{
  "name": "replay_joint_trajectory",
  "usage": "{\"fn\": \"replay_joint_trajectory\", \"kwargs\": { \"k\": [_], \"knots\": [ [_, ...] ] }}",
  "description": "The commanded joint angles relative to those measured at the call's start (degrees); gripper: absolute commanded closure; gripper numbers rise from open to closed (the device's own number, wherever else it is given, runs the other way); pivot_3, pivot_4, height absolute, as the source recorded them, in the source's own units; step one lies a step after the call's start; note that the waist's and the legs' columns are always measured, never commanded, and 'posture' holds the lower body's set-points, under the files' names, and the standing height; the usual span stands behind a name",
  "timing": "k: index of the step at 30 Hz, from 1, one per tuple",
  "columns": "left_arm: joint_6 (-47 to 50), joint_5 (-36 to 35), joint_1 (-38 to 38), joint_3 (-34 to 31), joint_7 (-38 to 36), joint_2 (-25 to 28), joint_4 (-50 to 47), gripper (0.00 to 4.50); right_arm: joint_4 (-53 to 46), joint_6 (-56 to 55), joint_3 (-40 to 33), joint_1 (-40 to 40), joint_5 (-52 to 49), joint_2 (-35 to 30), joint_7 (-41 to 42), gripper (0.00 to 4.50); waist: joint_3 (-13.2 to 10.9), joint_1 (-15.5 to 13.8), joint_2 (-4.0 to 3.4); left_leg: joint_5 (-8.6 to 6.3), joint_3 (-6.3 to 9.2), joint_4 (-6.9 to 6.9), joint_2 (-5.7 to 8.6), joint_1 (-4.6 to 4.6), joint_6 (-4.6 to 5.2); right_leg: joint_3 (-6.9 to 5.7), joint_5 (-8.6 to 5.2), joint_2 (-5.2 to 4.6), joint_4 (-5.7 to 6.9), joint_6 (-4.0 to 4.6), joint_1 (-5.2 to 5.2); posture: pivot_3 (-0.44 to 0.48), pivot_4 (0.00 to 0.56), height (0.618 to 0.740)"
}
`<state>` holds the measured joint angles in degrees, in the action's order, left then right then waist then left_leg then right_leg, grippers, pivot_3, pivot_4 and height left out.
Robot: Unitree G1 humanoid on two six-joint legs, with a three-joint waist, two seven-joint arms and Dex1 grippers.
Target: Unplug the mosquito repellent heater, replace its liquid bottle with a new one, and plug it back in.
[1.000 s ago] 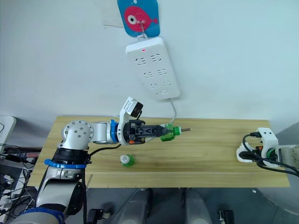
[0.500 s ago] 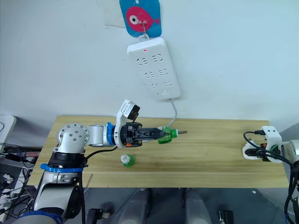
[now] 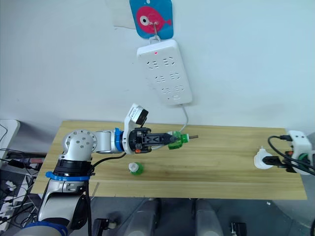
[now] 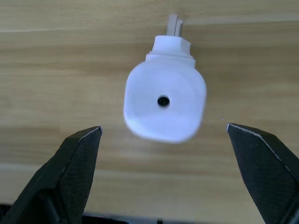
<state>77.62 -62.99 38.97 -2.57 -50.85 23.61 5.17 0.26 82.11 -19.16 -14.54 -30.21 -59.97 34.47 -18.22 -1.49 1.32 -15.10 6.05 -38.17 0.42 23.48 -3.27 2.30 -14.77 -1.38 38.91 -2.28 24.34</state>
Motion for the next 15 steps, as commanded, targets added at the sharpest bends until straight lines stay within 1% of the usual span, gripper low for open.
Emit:
{"fn": "replay_joint_trajectory", "kwargs": {
  "k": [1,2,4,6,7,8,9,10,11,12,13,15],
  "knots": [
    [-0.49,-0.54,-0.25,-0.73,-1.35,-0.18,-1.07,2.22,-16.51,8.38,-11.1,3.97,-1.91,-0.06,-1.3,0.04,0.0,0.07,0.0,0.0,0.0,0.01,0.0,0.0,0.0,0.0,0.0,0.0,0.0,0.0,0.0,0.137,0.314,0.74],
    [-0.66,-0.61,-0.35,-1.15,-1.04,-0.55,-0.98,2.22,-20.86,9.54,-14.8,2.73,-3.74,3.18,-2.65,0.04,0.0,0.25,0.0,0.0,-0.01,0.01,-0.01,-0.02,0.0,0.01,0.0,0.01,0.01,-0.01,0.0,0.132,0.312,0.74],
    [-0.77,-1.16,-0.1,-2.52,0.67,-1.99,-0.04,2.22,-25.96,10.35,-22.42,-1.22,-13.0,12.66,-8.25,0.04,0.01,0.57,0.06,0.0,-0.07,0.02,-0.01,-0.08,-0.02,0.06,0.0,0.07,0.02,-0.01,-0.03,0.126,0.31,0.74],
    [-0.6,-1.84,0.1,-4.05,2.58,-3.79,0.66,2.22,-32.34,10.39,-28.31,-4.26,-23.04,24.54,-16.2,0.04,0.0,0.64,0.07,0.02,-0.07,0.07,-0.07,-0.21,-0.06,0.07,0.0,0.12,0.05,0.0,-0.11,0.114,0.308,0.74],
    [-0.17,-2.58,0.12,-4.85,3.94,-5.32,0.85,2.22,-39.23,10.39,-31.58,-4.15,-28.05,36.63,-20.44,0.04,0.01,0.6,0.07,0.06,0.0,0.13,-0.08,-0.24,-0.12,0.01,0.0,0.12,0.03,0.0,-0.15,0.113,0.304,0.74],
    [0.25,-3.08,0.13,-5.48,4.96,-6.43,0.92,2.22,-43.99,10.39,-33.93,-3.96,-32.25,45.22,-24.42,0.04,0.04,0.5,0.06,0.07,0.06,0.17,-0.1,-0.24,-0.13,-0.03,0.0,0.14,0.06,0.0,-0.12,0.113,0.304,0.74],
    [0.52,-3.27,0.17,-5.94,5.97,-7.39,1.01,2.22,-46.94,-0.09,-29.41,2.0,-45.95,49.83,-35.58,0.04,0.07,0.51,-0.05,0.08,0.25,0.25,-0.21,-0.19,-0.17,-0.07,-0.02,0.14,0.03,0.03,-0.12,0.115,0.301,0.74],
    [0.73,-3.35,0.23,-6.29,6.63,-7.91,1.11,2.22,-48.59,-7.1,-26.09,5.92,-55.37,52.91,-43.8,0.04,0.14,0.25,-0.25,0.08,0.3,0.27,-0.25,-0.1,-0.19,-0.1,-0.03,0.15,0.04,0.05,-0.01,0.112,0.3,0.74],
    [1.28,-4.02,0.73,-7.14,7.75,-8.64,1.68,2.22,-50.6,-14.33,-21.42,9.86,-61.85,55.65,-51.56,0.04,0.16,0.15,-0.32,0.1,0.37,0.34,-0.41,0.1,-0.2,-0.1,-0.1,0.07,0.1,0.11,0.21,0.112,0.3,0.74],
    [1.64,-4.5,1.17,-7.77,8.62,-9.15,2.19,2.22,-52.2,-20.7,-17.09,12.86,-66.68,57.49,-58.19,0.04,0.14,0.34,-0.29,0.2,0.35,0.23,-0.3,0.33,-0.37,-0.12,-0.18,-0.14,0.12,0.08,0.38,0.106,0.303,0.74],
    [1.91,-4.86,1.47,-8.28,9.3,-9.49,2.48,2.22,-53.48,-25.14,-14.07,14.31,-69.19,58.42,-62.9,0.04,0.12,0.67,-0.23,0.2,0.18,0.21,-0.19,0.5,-0.38,-0.12,-0.16,-0.27,0.1,0.08,0.55,0.106,0.301,0.74],
    [2.47,-5.27,1.82,-8.92,10.23,-10.03,2.64,2.22,-55.01,-33.3,-8.18,15.38,-71.79,58.91,-69.96,0.04,0.14,1.36,-0.2,0.21,-0.03,0.13,0.13,0.5,-0.36,0.08,-0.06,-0.63,0.08,-0.11,0.62,0.104,0.293,0.74]
  ]
}}
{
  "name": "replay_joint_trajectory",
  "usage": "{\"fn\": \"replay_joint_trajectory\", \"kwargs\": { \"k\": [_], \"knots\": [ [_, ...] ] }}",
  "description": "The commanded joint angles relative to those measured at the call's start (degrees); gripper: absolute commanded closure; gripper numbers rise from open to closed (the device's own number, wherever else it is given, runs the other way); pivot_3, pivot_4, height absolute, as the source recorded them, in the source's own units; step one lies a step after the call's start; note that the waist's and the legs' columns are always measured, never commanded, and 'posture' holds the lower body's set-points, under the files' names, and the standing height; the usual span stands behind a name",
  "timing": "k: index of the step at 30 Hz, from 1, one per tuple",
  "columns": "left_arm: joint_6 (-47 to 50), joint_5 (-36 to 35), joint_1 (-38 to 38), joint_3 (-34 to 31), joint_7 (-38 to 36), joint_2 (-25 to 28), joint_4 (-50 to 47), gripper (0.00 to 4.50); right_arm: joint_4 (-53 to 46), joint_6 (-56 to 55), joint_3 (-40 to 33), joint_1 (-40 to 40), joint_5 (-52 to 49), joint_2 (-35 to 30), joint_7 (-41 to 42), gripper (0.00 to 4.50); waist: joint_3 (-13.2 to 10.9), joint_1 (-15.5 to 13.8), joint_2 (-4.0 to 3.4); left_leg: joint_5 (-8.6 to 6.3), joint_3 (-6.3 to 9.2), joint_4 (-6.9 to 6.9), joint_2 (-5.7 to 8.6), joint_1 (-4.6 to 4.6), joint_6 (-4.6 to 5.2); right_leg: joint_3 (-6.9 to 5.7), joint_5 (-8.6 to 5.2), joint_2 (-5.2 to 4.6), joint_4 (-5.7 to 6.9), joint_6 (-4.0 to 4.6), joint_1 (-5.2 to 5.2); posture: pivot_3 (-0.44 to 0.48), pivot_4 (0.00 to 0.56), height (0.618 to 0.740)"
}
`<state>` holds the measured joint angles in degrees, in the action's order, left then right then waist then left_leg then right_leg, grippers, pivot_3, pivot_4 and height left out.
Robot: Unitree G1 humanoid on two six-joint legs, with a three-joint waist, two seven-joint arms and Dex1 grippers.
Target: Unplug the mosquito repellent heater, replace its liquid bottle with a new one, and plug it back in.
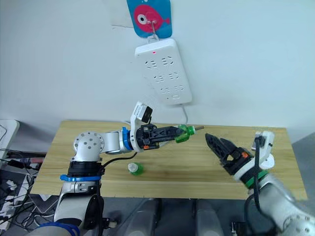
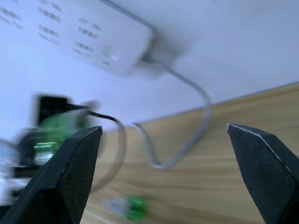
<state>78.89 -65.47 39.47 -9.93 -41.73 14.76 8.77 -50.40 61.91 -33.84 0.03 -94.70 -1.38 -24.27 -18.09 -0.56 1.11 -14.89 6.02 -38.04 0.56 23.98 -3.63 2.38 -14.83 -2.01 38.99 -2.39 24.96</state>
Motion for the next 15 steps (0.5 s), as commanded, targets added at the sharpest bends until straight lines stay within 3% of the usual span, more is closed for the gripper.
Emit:
{"fn": "replay_joint_trajectory", "kwargs": {
  "k": [1,7,15],
  "knots": [
    [1.54,-2.92,1.39,-1.77,1.41,-1.37,-1.05,2.22,-4.89,-16.56,8.78,0.61,-7.5,0.15,-13.51,0.04,0.01,0.67,0.03,0.01,-0.03,-0.05,0.11,0.0,0.02,0.09,0.09,-0.09,-0.03,-0.17,-0.01,0.104,0.293,0.74],
    [2.53,-3.7,1.6,-2.77,3.12,-1.89,-0.94,2.22,-7.5,-28.11,21.4,-0.01,-8.31,-4.07,-17.87,0.04,0.03,0.96,0.03,0.25,0.04,0.07,0.16,-0.08,0.43,-0.07,0.19,0.06,0.03,-0.34,-0.07,0.108,0.288,0.74],
    [3.27,-5.72,1.08,-3.37,5.11,-3.01,-2.56,2.22,-5.16,-35.42,31.33,-1.3,-0.53,-7.17,-18.25,0.04,0.06,0.91,0.04,0.37,0.05,0.1,-0.06,-0.06,0.22,-0.07,0.2,0.3,0.02,-0.28,-0.05,0.119,0.274,0.74]
  ]
}}
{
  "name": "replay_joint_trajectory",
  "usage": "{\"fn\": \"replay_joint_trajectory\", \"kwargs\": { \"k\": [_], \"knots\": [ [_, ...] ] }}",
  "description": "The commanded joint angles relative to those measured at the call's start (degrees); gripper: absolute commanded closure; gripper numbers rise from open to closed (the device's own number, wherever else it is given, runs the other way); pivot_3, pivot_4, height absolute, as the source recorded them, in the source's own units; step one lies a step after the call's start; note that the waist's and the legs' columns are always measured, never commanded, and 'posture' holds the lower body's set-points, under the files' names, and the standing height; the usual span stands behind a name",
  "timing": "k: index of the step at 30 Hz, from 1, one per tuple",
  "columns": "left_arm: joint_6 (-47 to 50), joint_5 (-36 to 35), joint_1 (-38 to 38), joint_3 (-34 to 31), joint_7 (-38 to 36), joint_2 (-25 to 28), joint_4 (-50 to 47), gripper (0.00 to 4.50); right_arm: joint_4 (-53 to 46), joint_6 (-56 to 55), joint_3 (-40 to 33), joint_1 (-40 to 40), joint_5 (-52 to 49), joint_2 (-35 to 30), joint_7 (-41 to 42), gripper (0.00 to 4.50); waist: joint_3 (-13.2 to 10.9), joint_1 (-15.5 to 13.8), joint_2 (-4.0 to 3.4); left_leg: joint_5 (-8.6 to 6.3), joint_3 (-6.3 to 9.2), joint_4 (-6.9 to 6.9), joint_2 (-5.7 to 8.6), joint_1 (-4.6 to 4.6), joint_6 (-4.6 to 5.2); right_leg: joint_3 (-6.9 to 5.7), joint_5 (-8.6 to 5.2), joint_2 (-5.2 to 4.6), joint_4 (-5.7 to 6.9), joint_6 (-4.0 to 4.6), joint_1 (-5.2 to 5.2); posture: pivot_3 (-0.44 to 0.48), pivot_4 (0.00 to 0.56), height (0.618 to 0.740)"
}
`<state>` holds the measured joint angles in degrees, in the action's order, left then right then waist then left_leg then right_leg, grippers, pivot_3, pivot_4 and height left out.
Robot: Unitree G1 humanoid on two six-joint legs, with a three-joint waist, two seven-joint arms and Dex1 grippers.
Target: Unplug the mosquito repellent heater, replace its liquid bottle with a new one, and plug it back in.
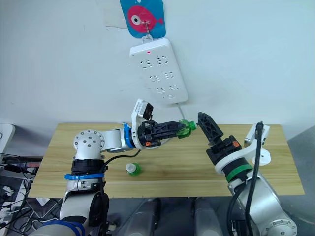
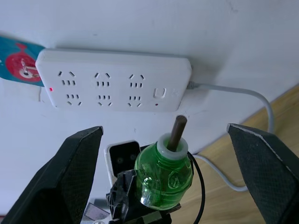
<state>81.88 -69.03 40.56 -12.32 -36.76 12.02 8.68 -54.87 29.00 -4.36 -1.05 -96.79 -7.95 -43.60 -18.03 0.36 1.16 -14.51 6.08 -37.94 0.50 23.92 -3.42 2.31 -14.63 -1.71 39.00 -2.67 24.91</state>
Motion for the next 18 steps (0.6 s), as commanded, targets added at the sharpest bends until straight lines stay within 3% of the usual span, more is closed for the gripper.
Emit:
{"fn": "replay_joint_trajectory", "kwargs": {
  "k": [1,9,12,18],
  "knots": [
    [0.32,-2.34,-0.06,-1.01,0.33,-0.29,-2.56,2.22,-0.31,-2.79,2.58,-0.39,2.35,-1.09,1.54,0.04,0.0,-0.02,0.0,0.0,0.0,0.0,0.0,0.0,0.0,0.0,0.0,0.0,0.0,0.0,0.0,0.119,0.274,0.74],
    [1.12,-2.94,-0.59,-0.82,0.48,0.16,-3.07,2.22,1.25,-6.14,6.49,-1.65,4.42,-3.26,3.06,0.04,0.0,-0.13,0.0,0.0,-0.01,0.0,0.0,0.0,0.0,0.01,0.01,0.0,0.0,0.01,0.0,0.128,0.274,0.74],
    [1.27,-2.73,-0.7,-0.33,-0.11,0.43,-3.21,2.22,1.44,-6.84,7.3,-1.66,4.49,-4.01,3.42,0.55,0.0,-0.13,0.0,0.0,-0.01,-0.01,0.0,0.0,0.0,0.02,0.01,0.0,0.0,0.01,0.0,0.127,0.276,0.74],
    [0.72,-2.03,-0.4,0.15,-0.58,0.17,-2.69,2.22,2.2,-7.54,8.89,-2.36,4.6,-5.13,4.55,2.65,0.0,-0.14,0.0,0.0,-0.01,-0.01,0.0,0.0,0.0,0.01,0.01,0.0,0.0,0.02,0.01,0.123,0.279,0.74]
  ]
}}
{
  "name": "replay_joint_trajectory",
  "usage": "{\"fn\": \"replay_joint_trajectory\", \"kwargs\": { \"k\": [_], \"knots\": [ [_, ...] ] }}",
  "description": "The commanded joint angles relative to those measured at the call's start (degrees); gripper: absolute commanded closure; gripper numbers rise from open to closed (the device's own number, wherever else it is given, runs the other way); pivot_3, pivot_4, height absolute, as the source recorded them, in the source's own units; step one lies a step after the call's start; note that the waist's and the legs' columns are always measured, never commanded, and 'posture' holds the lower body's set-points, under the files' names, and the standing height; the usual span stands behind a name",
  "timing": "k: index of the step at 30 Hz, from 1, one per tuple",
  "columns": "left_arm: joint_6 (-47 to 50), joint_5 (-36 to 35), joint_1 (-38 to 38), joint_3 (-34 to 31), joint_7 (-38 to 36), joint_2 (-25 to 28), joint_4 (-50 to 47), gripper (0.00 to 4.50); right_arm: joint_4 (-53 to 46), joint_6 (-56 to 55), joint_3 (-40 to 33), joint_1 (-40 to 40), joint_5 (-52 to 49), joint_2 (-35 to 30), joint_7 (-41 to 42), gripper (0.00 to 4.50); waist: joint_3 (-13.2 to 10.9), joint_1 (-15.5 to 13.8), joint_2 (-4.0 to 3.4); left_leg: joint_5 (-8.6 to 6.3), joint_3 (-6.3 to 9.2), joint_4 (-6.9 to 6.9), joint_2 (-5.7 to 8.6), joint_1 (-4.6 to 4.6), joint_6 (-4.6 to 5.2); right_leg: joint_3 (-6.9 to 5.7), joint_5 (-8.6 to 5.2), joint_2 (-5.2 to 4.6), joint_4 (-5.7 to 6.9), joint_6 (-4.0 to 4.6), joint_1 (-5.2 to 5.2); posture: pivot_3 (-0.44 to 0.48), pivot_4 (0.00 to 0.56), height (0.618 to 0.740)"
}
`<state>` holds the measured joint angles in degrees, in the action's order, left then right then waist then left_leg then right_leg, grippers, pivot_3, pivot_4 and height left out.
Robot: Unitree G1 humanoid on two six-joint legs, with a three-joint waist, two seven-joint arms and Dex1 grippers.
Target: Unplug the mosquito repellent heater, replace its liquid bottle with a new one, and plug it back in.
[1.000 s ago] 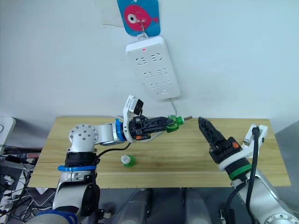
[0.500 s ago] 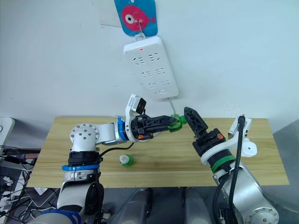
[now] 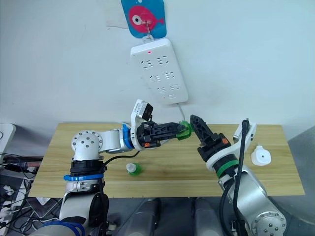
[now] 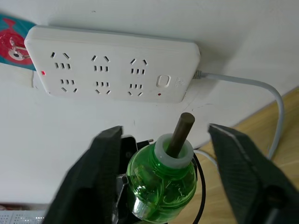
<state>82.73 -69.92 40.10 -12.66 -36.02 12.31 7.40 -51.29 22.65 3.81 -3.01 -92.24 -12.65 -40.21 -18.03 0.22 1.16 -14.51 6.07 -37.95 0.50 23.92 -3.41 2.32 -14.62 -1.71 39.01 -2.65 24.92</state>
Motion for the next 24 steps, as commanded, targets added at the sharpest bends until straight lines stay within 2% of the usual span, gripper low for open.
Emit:
{"fn": "replay_joint_trajectory", "kwargs": {
  "k": [1,3,10,12,17,18,21,24],
  "knots": [
    [-0.19,-1.04,0.06,0.57,-1.41,-0.12,-1.38,2.22,-1.27,-1.27,0.84,-0.52,0.05,-0.6,1.33,3.01,0.0,0.0,0.0,0.0,0.0,0.0,0.0,0.0,0.0,0.0,0.0,0.0,0.0,0.0,0.0,0.123,0.278,0.74],
    [-0.28,-0.87,0.0,0.75,-1.72,-0.06,-1.41,2.22,-1.15,-1.48,1.16,-0.61,0.06,-0.87,1.56,3.74,0.0,-0.01,0.0,0.0,-0.01,-0.01,0.01,0.0,0.0,0.02,0.0,0.0,0.0,0.0,0.0,0.123,0.279,0.74],
    [-0.6,-0.75,-0.6,1.17,-2.46,0.22,-2.15,2.22,-1.07,-2.23,1.61,-0.55,0.0,-1.47,2.12,3.77,0.0,-0.03,0.0,0.0,0.0,-0.01,0.0,0.0,0.0,0.0,0.0,0.0,0.0,0.0,0.0,0.13,0.276,0.74],
    [-0.28,-1.07,-0.92,1.17,-2.5,0.42,-2.28,1.5,-1.2,-2.7,1.41,-0.25,0.09,-1.5,2.1,3.77,0.0,-0.06,0.0,0.0,-0.01,-0.01,0.0,0.0,0.0,0.01,0.0,0.0,0.01,0.0,0.0,0.133,0.271,0.74],
    [1.03,-1.06,-1.32,1.4,-4.31,3.36,-2.81,0.02,-0.48,-3.68,-2.84,1.64,-1.38,-4.56,3.21,3.77,0.01,-0.1,0.01,0.0,0.0,-0.01,0.0,0.0,0.0,0.0,0.01,0.0,0.01,0.01,0.0,0.139,0.267,0.74],
    [1.3,-0.9,-1.47,1.64,-4.88,4.4,-3.28,0.0,-0.2,-3.57,-4.07,2.11,-1.78,-5.77,3.68,3.77,0.02,-0.11,0.0,0.0,0.0,-0.01,0.0,0.0,0.0,0.0,0.01,0.0,0.01,0.01,0.0,0.145,0.262,0.74],
    [-5.89,5.79,-4.59,8.39,-12.78,11.62,-11.97,0.0,2.21,-1.8,-8.2,3.14,-1.28,-11.48,6.03,3.77,0.05,-0.09,0.01,0.0,-0.03,0.0,0.0,0.0,0.0,0.02,0.01,0.0,0.01,0.01,0.0,0.152,0.263,0.74],
    [-26.09,19.36,-8.45,16.0,-18.65,14.23,-21.78,0.0,7.63,1.11,-9.72,2.75,7.22,-17.19,7.87,3.77,0.08,-0.4,-0.01,0.0,-0.09,0.03,0.0,-0.04,-0.01,0.08,0.01,-0.02,-0.01,0.03,0.0,0.169,0.266,0.74]
  ]
}}
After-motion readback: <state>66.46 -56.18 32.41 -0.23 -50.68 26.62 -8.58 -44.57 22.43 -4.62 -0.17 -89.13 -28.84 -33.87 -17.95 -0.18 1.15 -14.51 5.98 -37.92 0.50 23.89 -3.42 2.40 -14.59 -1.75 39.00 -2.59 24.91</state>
